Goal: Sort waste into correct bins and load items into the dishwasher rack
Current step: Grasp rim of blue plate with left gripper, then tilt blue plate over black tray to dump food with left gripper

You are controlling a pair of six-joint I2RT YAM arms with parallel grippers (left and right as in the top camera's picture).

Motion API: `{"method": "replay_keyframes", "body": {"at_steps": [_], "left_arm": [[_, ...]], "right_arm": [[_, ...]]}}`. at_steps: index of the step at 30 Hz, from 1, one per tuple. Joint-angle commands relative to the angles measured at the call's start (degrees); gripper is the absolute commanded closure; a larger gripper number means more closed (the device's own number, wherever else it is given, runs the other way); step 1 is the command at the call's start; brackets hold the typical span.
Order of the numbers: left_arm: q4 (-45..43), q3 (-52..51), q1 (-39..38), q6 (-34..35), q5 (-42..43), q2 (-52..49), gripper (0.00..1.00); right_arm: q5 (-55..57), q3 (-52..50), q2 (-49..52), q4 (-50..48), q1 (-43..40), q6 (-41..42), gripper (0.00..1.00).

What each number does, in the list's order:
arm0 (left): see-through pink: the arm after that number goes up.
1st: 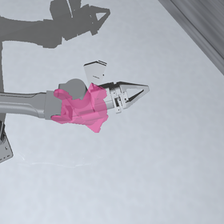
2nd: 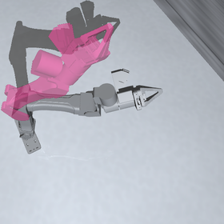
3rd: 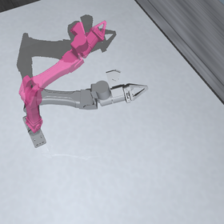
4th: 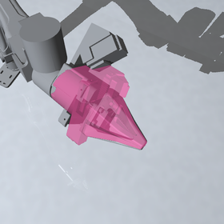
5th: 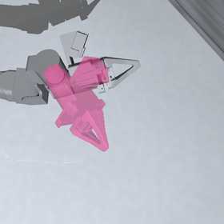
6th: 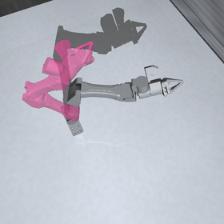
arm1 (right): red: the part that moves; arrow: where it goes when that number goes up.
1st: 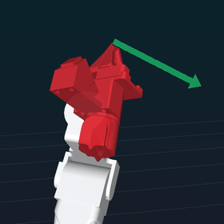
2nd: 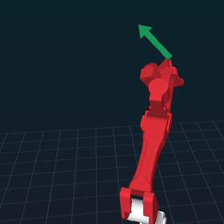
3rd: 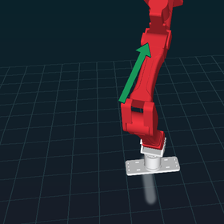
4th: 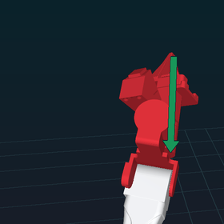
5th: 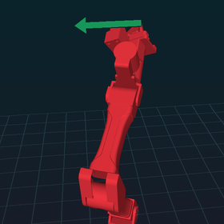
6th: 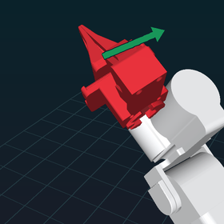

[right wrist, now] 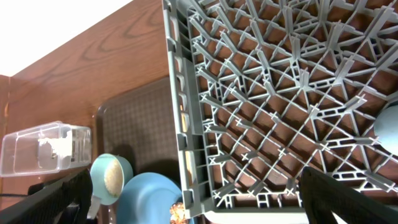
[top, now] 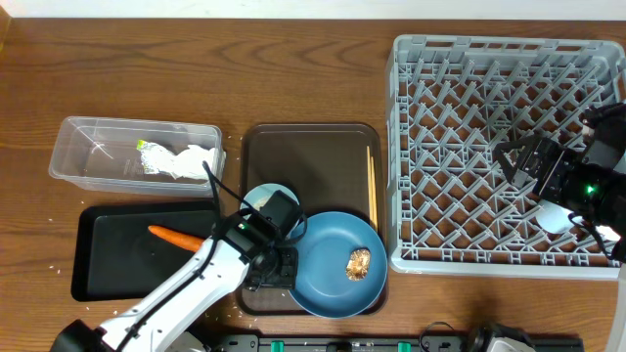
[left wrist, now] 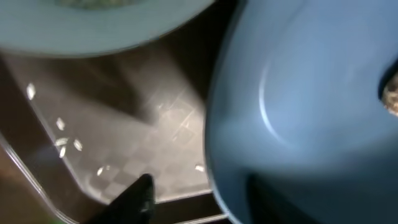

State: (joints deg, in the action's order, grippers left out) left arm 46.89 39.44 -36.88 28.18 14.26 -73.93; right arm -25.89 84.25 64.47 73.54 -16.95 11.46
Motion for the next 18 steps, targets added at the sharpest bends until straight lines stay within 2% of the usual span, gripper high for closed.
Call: {"method": "replay_keyframes", "body": {"at_steps": [1, 3, 6, 9, 12, 18], "left_arm": [[-2.45, -0.13, -0.13, -2.73, 0.02, -0.94, 0.59], [-3.61, -0.13, -0.13, -4.00, 0.02, -2.03, 0.60], [-3.74, -0.13, -0.13, -4.22, 0.02, -4.37, 0.75], [-4.20, -0.13, -0.13, -5.46, 0.00, -7.41, 0.80], [-4.13, -0.11, -0.13, -5.44, 0.07, -9.25, 0.94], [-2.36, 0.81, -0.11, -5.18, 0.07, -7.80, 0.94]], "right_arm": [[0.17, -0.11, 0.04, 0.00, 0.52, -0.81, 0.01], [0.20, -0.11, 0.04, -0.02, 0.52, -0.81, 0.01], [0.20, -0.11, 0.04, 0.00, 0.52, -0.81, 0.01], [0.17, -0.11, 0.04, 0.04, 0.52, -0.81, 0.01], [0.17, -0.11, 0.04, 0.04, 0.52, -0.81, 0.01], [0.17, -0.11, 0.04, 0.20, 0.52, -0.81, 0.01]]}}
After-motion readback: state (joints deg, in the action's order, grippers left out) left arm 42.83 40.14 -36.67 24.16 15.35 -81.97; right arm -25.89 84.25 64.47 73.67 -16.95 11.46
